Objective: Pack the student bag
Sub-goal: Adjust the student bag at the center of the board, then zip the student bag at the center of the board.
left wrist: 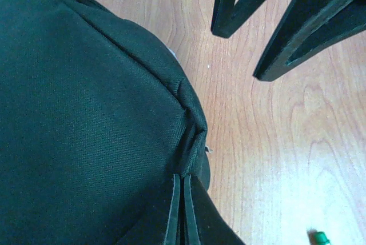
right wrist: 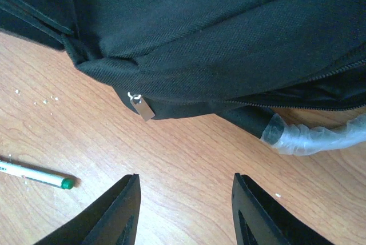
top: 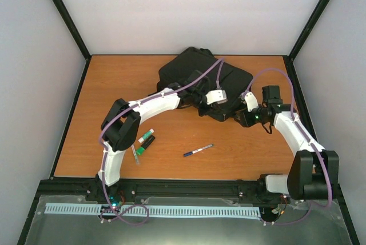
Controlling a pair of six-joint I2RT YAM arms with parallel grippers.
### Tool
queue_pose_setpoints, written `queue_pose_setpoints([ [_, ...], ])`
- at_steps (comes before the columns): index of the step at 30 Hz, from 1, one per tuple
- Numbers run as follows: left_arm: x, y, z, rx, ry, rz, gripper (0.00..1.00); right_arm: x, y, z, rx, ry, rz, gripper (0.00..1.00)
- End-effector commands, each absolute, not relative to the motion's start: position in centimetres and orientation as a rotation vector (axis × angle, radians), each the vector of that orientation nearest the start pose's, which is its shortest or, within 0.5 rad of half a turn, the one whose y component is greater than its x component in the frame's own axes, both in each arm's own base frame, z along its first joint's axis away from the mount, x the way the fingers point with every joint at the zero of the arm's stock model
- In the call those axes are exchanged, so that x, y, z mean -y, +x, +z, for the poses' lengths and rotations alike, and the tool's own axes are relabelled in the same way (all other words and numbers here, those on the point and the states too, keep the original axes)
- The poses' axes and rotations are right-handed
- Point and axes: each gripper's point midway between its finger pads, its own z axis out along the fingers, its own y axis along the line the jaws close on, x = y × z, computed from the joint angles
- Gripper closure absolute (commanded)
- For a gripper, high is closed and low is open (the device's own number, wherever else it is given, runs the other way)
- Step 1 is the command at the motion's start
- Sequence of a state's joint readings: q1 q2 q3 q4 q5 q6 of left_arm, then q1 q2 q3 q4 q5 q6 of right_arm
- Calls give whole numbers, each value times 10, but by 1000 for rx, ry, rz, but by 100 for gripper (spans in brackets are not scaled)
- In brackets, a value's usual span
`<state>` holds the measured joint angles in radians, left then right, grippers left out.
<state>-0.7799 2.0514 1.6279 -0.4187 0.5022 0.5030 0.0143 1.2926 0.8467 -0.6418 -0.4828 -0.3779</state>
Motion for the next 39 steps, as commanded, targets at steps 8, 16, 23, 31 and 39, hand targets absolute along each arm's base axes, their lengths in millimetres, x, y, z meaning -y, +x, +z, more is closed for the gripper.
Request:
queue_pose_setpoints([
  [8, 451, 347, 169, -1914, 1321, -962, 99, -96, 323, 111, -2417, -700, 542, 59],
  [16, 454, 355, 185, -1961, 1184, -1109, 99, -115, 323, 108, -2388, -792, 593, 54],
  [23, 451, 359, 196, -1960, 1141, -1165, 99, -118, 330, 101, -2395, -811, 573, 52],
  [31, 450, 354, 201, -1946, 1151, -1222, 99, -117, 342, 93, -2410, -774, 504, 62],
  [39, 445, 349, 193, -1951, 1203, -1185, 99, -114, 350, 94, -2411, -757, 474, 81],
])
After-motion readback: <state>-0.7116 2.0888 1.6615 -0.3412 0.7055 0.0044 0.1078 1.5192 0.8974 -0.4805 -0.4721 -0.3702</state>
